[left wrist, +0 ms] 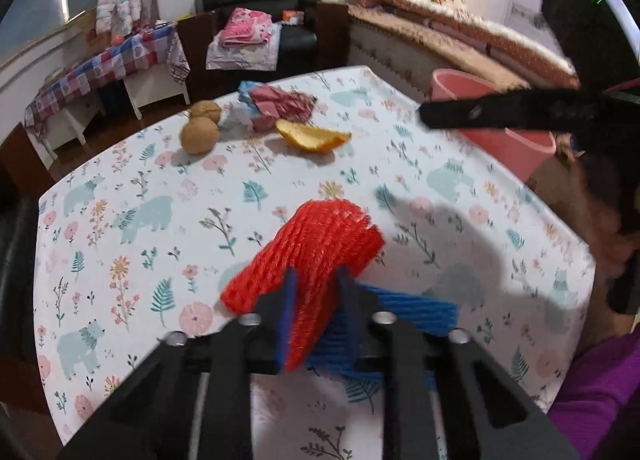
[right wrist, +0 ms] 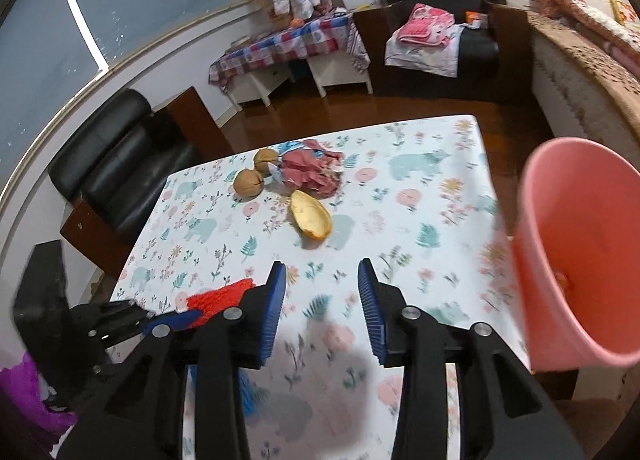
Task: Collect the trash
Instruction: 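Grasp the bread crust with the right gripper while the left gripper lifts the red net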
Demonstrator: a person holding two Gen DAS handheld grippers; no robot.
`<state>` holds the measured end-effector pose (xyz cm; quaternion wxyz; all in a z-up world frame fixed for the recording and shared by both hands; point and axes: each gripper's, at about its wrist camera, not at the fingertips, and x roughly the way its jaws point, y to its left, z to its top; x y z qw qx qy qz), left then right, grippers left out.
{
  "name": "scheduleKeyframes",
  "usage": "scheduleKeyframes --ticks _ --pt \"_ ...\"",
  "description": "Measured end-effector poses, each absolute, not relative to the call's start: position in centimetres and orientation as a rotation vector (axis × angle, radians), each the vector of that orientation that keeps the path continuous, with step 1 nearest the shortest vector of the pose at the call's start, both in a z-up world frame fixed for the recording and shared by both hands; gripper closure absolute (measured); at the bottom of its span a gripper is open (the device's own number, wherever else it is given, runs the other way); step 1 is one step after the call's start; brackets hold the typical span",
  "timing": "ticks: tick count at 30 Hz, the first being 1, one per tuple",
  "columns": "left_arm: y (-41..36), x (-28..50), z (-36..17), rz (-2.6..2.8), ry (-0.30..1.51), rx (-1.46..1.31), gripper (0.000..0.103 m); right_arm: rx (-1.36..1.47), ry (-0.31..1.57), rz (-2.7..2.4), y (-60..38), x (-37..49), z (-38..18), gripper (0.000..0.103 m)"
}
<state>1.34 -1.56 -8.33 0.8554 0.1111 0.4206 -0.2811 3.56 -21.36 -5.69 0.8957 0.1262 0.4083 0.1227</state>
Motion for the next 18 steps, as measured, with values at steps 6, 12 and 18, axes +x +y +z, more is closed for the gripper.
scheduleKeyframes --ticks 6,12,18 --pt "1.1 2.8 -6.7 -0.553 0.871 0.046 0.092 0.208 0.88 0.262 -19.2 7.3 -7.1 0.065" --pt "2.9 3.6 -6.0 -0.511 0.86 -0.054 0.092 0.15 0.923 0.249 -18.0 9.8 -8.9 0.064" --pt "3.5 3.9 -6.0 -0.468 0.86 -0.099 0.092 0.093 0.924 0.233 -17.0 11.4 -10.0 0.065"
